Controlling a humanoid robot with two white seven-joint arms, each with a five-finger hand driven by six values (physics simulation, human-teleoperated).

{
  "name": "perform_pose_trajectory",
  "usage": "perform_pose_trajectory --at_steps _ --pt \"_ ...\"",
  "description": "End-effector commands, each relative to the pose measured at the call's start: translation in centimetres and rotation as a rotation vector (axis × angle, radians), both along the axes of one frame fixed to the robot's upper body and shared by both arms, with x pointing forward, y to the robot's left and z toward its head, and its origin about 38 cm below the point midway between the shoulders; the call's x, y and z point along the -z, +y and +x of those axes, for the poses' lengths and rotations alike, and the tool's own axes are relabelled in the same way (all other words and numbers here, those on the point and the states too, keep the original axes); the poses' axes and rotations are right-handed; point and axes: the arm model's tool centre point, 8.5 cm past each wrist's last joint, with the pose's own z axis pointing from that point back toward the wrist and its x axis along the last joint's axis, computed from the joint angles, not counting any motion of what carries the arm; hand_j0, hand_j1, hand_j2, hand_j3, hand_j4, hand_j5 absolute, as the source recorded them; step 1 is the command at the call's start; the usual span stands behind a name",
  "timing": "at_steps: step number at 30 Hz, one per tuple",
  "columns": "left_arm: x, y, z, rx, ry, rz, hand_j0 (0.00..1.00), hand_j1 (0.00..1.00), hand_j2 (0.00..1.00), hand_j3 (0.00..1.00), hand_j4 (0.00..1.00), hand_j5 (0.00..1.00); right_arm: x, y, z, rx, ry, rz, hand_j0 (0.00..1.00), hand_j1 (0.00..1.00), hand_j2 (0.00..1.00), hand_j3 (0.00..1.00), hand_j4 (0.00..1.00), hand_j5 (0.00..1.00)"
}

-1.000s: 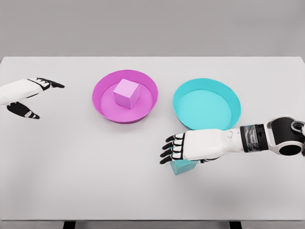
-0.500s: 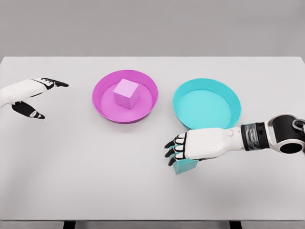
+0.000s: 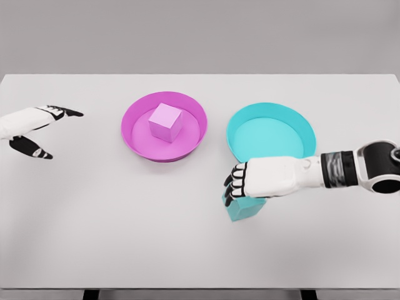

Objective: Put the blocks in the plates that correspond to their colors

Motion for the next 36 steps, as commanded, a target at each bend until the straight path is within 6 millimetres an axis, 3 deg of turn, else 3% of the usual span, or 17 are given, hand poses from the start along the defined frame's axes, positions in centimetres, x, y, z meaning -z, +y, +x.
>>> perform_pose_trajectory --at_steps 1,14,29,36 --pt "-0.7 0.5 0.1 -0.016 -0.016 -0.011 1.00 1.00 1.00 1.00 1.00 1.00 -0.5 0.0 0.2 0.007 -0.007 0.014 0.73 0.73 0.73 0.73 0.73 0.73" --pt "-0.9 1.3 -0.1 -0.031 -0.016 -0.001 1.00 1.00 1.00 1.00 1.00 1.00 -2.2 -1.3 1.4 0.054 -0.055 0.032 0.69 0.69 0.69 0.69 0.69 0.69" --pt "-0.8 1.5 -0.2 -0.037 -0.013 -0.001 1.00 1.00 1.00 1.00 1.00 1.00 -3.9 -1.3 2.1 0.073 -0.073 0.073 0.66 0.66 0.66 0.66 0.66 0.66" --pt "-0.9 1.6 -0.1 -0.041 -0.017 -0.002 1.00 1.00 1.00 1.00 1.00 1.00 -4.7 -2.8 4.5 0.153 -0.090 0.081 0.66 0.66 0.66 0.66 0.66 0.66"
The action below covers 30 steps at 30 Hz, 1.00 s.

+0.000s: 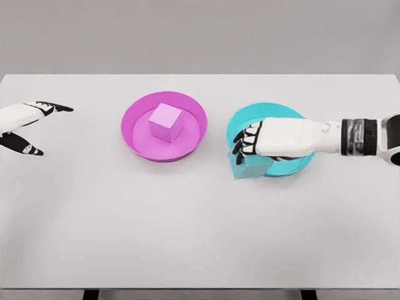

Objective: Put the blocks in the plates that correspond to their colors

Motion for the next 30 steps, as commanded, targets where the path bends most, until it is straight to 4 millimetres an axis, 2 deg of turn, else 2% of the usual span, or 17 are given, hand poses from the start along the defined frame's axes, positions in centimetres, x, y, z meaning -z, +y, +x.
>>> perform_pose_trajectory --at_steps 1,8,14,18,21,22,23,30 --pt "-0.1 0.1 0.0 -0.005 -0.002 -0.006 1.00 1.00 1.00 1.00 1.00 1.00 -0.6 -0.7 0.9 0.034 -0.010 0.015 0.66 0.66 0.66 0.66 0.66 0.66" --pt "-0.1 0.1 0.0 -0.005 -0.002 -0.005 1.00 1.00 1.00 1.00 1.00 1.00 -1.0 -2.0 3.1 0.111 -0.030 0.025 0.66 0.66 0.66 0.66 0.66 0.66" --pt "0.0 0.9 -0.1 -0.025 0.005 0.000 1.00 1.00 1.00 1.00 1.00 1.00 -0.4 -3.1 4.8 0.170 -0.022 0.017 0.66 0.66 0.66 0.66 0.66 0.66" --pt "0.0 0.9 -0.1 -0.025 0.005 0.000 1.00 1.00 1.00 1.00 1.00 1.00 -0.3 -5.2 6.0 0.242 -0.024 0.006 0.67 0.67 0.67 0.67 0.67 0.67" --pt "0.0 0.9 -0.1 -0.025 0.005 0.000 1.00 1.00 1.00 1.00 1.00 1.00 -0.2 -5.5 6.2 0.255 -0.021 0.003 0.69 0.69 0.69 0.69 0.69 0.69" --pt "0.0 0.9 -0.1 -0.025 0.005 0.000 1.00 1.00 1.00 1.00 1.00 1.00 -0.2 -5.4 6.2 0.250 -0.022 0.003 0.78 0.78 0.78 0.78 0.78 0.78" --pt "0.0 0.9 -0.1 -0.025 0.005 0.000 1.00 1.00 1.00 1.00 1.00 1.00 -0.2 -5.3 6.1 0.249 -0.022 0.005 1.00 1.00 1.00 1.00 1.00 1.00" --pt "0.0 0.8 -0.1 -0.024 0.005 -0.002 1.00 1.00 1.00 1.00 1.00 1.00 -0.3 -5.5 5.8 0.246 -0.023 0.004 1.00 1.00 1.00 1.00 1.00 1.00"
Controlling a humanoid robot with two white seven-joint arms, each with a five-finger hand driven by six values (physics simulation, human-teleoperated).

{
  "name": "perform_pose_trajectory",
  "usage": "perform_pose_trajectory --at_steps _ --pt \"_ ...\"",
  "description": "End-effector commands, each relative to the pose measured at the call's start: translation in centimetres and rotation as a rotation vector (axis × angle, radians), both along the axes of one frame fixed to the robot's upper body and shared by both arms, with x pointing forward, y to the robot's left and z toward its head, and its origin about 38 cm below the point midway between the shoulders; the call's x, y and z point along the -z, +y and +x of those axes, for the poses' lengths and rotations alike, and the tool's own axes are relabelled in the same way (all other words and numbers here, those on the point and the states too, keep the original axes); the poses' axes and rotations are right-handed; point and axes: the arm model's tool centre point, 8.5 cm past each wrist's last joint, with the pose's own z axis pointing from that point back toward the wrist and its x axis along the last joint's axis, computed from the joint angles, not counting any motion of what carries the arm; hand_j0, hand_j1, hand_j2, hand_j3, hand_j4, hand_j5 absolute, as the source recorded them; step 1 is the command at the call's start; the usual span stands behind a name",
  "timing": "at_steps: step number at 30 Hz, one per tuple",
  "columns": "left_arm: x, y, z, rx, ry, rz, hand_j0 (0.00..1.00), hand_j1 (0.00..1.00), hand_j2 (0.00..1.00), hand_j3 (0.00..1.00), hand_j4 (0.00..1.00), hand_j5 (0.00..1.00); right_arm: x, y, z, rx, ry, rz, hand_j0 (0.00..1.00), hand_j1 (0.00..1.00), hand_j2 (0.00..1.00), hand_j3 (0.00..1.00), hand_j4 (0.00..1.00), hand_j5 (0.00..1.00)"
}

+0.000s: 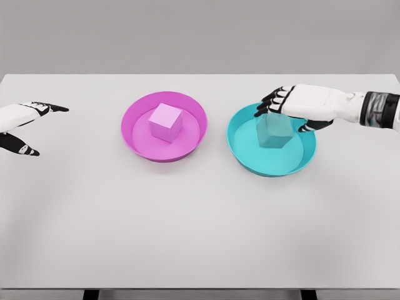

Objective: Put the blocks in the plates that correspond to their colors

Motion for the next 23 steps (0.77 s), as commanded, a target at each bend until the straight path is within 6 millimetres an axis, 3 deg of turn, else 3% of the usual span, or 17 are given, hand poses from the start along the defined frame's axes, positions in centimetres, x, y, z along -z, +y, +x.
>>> perform_pose_trajectory --at_steps 1,3,5,7,9,11,13,23 --pt "-0.1 0.0 0.0 -0.003 -0.001 -0.007 1.00 1.00 1.00 1.00 1.00 1.00 -0.5 -0.9 -0.3 0.013 -0.007 -0.003 1.00 1.00 1.00 1.00 1.00 1.00" --pt "-0.1 0.0 0.0 -0.003 -0.001 -0.007 1.00 1.00 1.00 1.00 1.00 1.00 -2.5 -2.0 -1.6 0.011 -0.034 0.018 1.00 1.00 1.00 1.00 1.00 1.00" --pt "0.0 0.2 0.0 -0.008 0.001 -0.004 1.00 1.00 1.00 1.00 1.00 1.00 -3.8 -4.3 -2.2 0.069 -0.013 0.075 1.00 1.00 1.00 1.00 1.00 1.00" --pt "0.1 0.5 0.0 -0.017 0.007 -0.002 1.00 1.00 1.00 1.00 1.00 1.00 -3.7 -5.6 -3.0 0.095 0.005 0.073 1.00 1.00 1.00 1.00 1.00 1.00" --pt "0.3 0.3 0.0 -0.013 0.010 -0.006 1.00 1.00 1.00 1.00 1.00 1.00 -2.3 -5.3 -3.8 0.086 0.033 0.093 1.00 1.00 1.00 1.00 1.00 1.00" --pt "0.5 0.0 0.0 -0.006 0.022 -0.005 1.00 1.00 1.00 1.00 1.00 1.00 -0.4 -6.7 -4.9 0.118 0.077 0.086 1.00 1.00 1.00 1.00 1.00 1.00" --pt "0.5 0.0 0.0 -0.004 0.023 -0.005 1.00 1.00 1.00 1.00 1.00 1.00 -0.8 -7.8 -5.1 0.142 0.064 0.086 1.00 1.00 1.00 1.00 1.00 1.00" --pt "0.5 0.2 0.0 -0.008 0.023 -0.001 1.00 1.00 1.00 1.00 1.00 1.00 -0.4 -8.0 -5.3 0.148 0.075 0.083 1.00 1.00 1.00 1.00 1.00 1.00"
